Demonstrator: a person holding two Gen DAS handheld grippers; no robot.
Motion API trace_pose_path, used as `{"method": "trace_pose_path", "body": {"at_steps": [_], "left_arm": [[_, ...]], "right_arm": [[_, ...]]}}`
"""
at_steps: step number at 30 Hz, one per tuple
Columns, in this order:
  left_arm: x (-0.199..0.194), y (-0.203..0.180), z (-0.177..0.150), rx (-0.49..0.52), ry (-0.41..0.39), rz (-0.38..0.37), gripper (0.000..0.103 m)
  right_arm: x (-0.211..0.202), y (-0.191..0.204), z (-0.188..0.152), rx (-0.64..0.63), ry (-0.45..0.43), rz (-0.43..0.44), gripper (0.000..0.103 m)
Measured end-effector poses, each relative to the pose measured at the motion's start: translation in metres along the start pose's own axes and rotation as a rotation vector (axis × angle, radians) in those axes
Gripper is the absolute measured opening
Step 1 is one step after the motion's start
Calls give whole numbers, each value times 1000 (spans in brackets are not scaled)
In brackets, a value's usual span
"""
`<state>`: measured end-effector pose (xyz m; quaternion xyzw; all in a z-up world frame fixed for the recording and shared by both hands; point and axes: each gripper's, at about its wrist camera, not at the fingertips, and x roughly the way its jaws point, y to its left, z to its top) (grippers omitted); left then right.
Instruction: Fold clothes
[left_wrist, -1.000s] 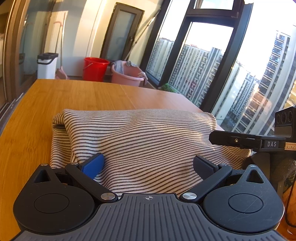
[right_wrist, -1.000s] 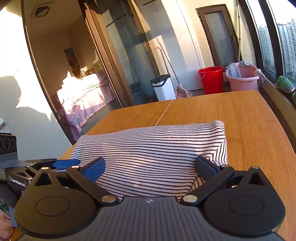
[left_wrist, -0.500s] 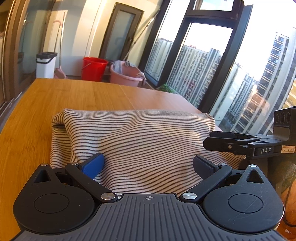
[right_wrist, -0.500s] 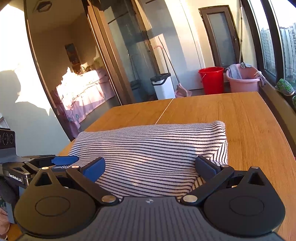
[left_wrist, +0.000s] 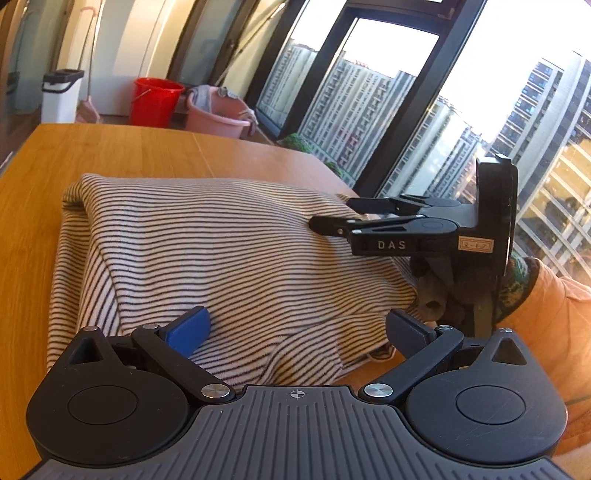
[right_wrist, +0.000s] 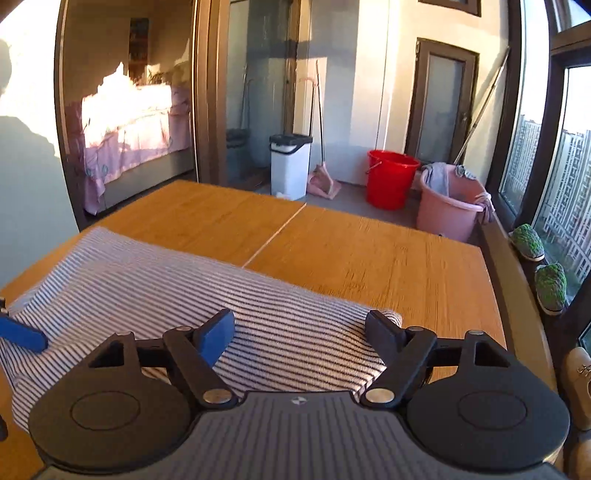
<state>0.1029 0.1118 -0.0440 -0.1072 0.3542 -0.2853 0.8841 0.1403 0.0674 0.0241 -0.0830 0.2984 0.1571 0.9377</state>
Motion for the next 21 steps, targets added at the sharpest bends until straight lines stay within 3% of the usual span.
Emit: {"method": "trace_pose_path", "body": {"at_steps": [8, 12, 16, 21], "left_arm": [[26, 9, 29, 113, 13, 127, 103], [36, 6, 33, 157, 21, 181, 103], [36, 4, 35, 174, 20, 209, 103], [22, -2, 37, 173, 11, 232, 103]], "right_arm": [[-44, 10, -32, -8, 32, 12, 79], [-76, 24, -45, 22, 49, 113, 92], [-102, 44, -47, -8, 47, 218, 94], [-113, 26, -34, 15, -25, 170, 94]]}}
